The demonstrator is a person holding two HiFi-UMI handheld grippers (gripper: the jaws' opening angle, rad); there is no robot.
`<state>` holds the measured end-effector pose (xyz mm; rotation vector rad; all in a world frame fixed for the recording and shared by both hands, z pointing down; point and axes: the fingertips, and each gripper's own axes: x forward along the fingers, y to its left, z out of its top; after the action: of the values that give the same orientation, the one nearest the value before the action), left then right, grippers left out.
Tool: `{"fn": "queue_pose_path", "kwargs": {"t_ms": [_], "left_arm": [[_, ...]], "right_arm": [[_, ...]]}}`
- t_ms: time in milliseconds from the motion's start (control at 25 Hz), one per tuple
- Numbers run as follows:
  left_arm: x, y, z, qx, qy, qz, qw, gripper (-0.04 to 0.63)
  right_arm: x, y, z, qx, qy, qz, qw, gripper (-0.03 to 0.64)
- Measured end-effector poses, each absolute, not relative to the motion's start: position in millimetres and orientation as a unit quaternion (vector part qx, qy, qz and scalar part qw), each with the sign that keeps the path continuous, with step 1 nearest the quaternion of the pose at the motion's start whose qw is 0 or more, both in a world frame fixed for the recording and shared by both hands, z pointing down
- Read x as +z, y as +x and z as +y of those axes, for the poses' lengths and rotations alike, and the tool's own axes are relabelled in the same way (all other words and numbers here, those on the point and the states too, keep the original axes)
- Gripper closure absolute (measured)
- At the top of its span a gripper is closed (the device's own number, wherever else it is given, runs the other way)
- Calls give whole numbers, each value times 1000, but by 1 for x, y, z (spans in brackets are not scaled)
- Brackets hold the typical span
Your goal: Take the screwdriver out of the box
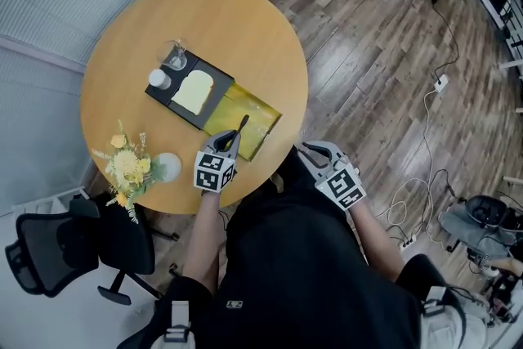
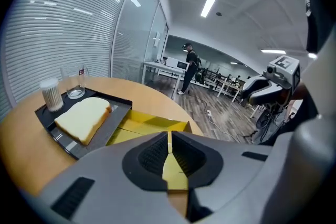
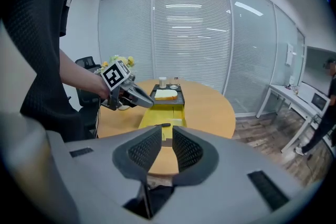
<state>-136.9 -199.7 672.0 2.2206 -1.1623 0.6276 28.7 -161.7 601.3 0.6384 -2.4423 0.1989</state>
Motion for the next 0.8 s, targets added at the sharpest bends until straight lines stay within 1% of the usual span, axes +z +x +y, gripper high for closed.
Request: {"fn": "queue_pose_path", "kwargs": {"t_ms": [160, 200, 240, 280, 440, 800], "left_arm": [[690, -137, -208, 272, 823, -419, 273, 581], [695, -137, -209, 285, 821, -413, 272, 548], [700, -136, -211, 299, 820, -408, 268, 499], [704, -135, -212, 315, 818, -403, 263, 483], [718, -134, -223, 372, 811, -384, 237, 483], [747, -126, -230, 426, 793, -355, 251, 482]], "right_arm": [[608, 25, -169, 80, 234, -920, 304, 560], [609, 25, -171, 82, 232, -920, 305, 560], [610, 25, -172, 83, 231, -920, 307, 560], [611, 25, -174, 84, 231, -919, 308, 560], [616, 25, -180, 89, 230, -918, 311, 560], [625, 25, -190, 97, 226, -916, 318, 560]]}}
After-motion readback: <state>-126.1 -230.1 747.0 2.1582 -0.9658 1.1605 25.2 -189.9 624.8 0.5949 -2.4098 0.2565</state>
